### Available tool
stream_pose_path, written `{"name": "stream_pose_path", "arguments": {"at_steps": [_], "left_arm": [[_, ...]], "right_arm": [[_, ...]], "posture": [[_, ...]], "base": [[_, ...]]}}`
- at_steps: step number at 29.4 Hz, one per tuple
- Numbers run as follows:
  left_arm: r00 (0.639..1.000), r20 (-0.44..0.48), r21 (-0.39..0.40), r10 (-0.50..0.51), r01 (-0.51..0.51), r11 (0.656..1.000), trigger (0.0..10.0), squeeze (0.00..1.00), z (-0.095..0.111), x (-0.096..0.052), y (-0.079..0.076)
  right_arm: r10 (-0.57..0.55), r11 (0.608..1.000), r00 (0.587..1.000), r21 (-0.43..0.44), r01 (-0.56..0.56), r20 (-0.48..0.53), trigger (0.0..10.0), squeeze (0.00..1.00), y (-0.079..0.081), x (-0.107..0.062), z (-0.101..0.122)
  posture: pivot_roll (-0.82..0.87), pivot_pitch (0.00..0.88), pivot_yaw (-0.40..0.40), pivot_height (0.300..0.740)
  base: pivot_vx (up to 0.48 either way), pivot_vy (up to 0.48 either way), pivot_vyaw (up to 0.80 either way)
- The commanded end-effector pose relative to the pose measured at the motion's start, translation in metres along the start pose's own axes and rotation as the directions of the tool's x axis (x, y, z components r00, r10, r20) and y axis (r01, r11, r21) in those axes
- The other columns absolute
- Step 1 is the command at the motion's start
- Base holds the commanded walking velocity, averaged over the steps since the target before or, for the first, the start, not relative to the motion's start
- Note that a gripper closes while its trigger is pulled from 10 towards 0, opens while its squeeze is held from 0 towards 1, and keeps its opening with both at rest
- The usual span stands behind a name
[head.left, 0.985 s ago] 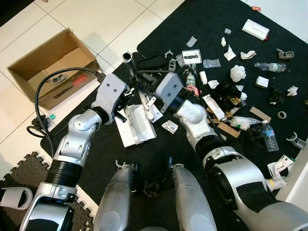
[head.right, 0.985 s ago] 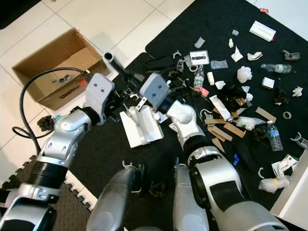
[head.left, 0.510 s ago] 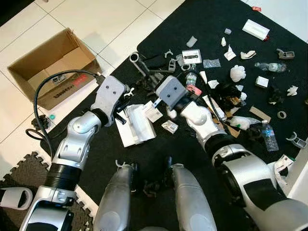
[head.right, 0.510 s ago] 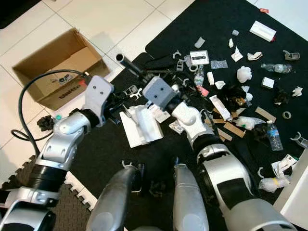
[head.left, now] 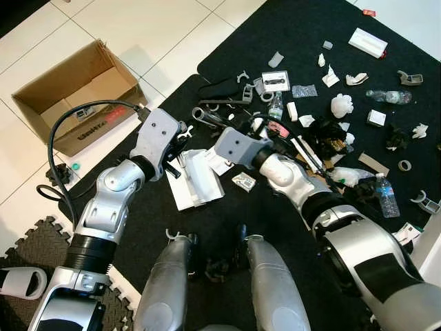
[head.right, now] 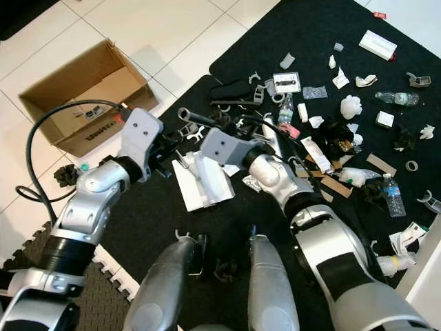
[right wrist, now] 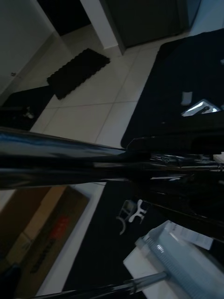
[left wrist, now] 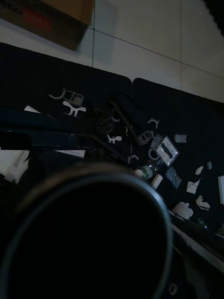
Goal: Sweep floor
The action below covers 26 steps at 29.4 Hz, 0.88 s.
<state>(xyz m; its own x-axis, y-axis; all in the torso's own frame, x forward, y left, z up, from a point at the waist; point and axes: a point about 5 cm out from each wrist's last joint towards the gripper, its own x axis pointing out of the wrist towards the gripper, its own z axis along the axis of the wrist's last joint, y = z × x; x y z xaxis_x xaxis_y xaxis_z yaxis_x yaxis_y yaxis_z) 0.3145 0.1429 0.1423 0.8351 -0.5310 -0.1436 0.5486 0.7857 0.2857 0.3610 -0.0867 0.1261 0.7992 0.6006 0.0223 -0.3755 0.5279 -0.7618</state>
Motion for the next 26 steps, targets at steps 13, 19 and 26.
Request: {"name": "stream_pose_path", "arguments": {"at_steps": [13, 19, 26], "left_arm": [[0.989, -0.132, -0.092, -0.064, 0.052, 0.994, 10.0, 0.0, -0.033, -0.002, -0.018], [0.989, -0.132, -0.094, -0.062, 0.05, 0.994, 10.0, 0.0, -0.033, -0.002, -0.018], [0.99, -0.132, -0.095, -0.058, 0.046, 0.994, 10.0, 0.0, -0.033, -0.002, -0.018]], "right_arm": [[0.188, 0.973, 0.982, 0.136, -0.185, -0.01, 10.0, 0.0, 0.035, -0.006, -0.003], [0.168, 0.944, 0.986, 0.289, -0.157, -0.011, 10.0, 0.0, 0.035, -0.003, -0.002], [0.131, 0.808, 0.991, 0.58, -0.109, 0.003, 10.0, 0.0, 0.031, 0.002, -0.001]], "posture": [[0.13, 0.403, -0.031, 0.74], [0.13, 0.403, -0.036, 0.74], [0.13, 0.397, -0.038, 0.74]], "base": [[0.0, 0.0, 0.0], [0.0, 0.0, 0.0], [0.0, 0.0, 0.0]]}}
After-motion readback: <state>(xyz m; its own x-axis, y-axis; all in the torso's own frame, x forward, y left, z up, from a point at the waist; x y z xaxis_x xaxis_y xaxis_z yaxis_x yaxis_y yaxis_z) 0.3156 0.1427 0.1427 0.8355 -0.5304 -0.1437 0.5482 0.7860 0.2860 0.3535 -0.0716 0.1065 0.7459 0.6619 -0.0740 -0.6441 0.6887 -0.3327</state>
